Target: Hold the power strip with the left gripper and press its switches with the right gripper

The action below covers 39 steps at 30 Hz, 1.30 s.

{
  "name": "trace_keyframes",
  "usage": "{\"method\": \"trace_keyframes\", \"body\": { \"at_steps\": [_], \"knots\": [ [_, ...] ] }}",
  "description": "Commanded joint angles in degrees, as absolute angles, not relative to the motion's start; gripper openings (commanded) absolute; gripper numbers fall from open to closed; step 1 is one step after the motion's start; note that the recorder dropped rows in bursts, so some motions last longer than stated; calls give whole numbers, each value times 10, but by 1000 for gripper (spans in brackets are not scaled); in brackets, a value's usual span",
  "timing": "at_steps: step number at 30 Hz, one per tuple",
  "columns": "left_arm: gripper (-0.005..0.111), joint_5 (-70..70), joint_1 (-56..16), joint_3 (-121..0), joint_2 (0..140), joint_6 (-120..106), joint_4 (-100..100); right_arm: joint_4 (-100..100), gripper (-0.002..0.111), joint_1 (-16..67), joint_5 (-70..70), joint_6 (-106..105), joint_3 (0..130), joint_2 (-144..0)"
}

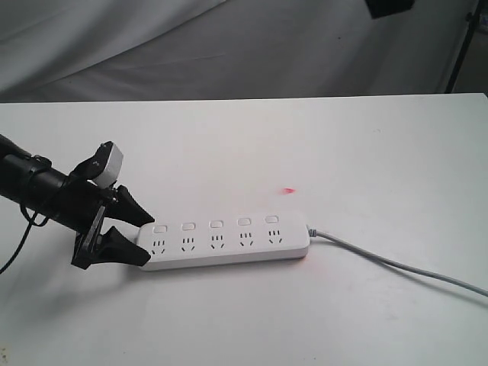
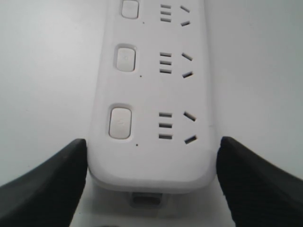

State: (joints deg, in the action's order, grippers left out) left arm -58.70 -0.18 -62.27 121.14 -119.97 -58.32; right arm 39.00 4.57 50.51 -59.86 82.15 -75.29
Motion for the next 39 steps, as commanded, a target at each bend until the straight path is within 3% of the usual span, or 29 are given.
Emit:
{"method": "trace_keyframes", "body": {
  "at_steps": [1, 12, 30, 39],
  "knots": [
    [48, -552, -7, -616, 1226, -1199, -539, 332, 6, 46, 464, -525, 796, -701],
    [48, -552, -7, -616, 1226, -1199, -539, 322, 6, 45, 197, -505, 540, -516],
    [48, -552, -7, -616, 1226, -1199, -539, 305, 6, 44, 187, -503, 429, -301],
    [48, -552, -7, -616, 1226, -1199, -539, 305, 6, -35, 169, -464, 367, -196]
  ]
}}
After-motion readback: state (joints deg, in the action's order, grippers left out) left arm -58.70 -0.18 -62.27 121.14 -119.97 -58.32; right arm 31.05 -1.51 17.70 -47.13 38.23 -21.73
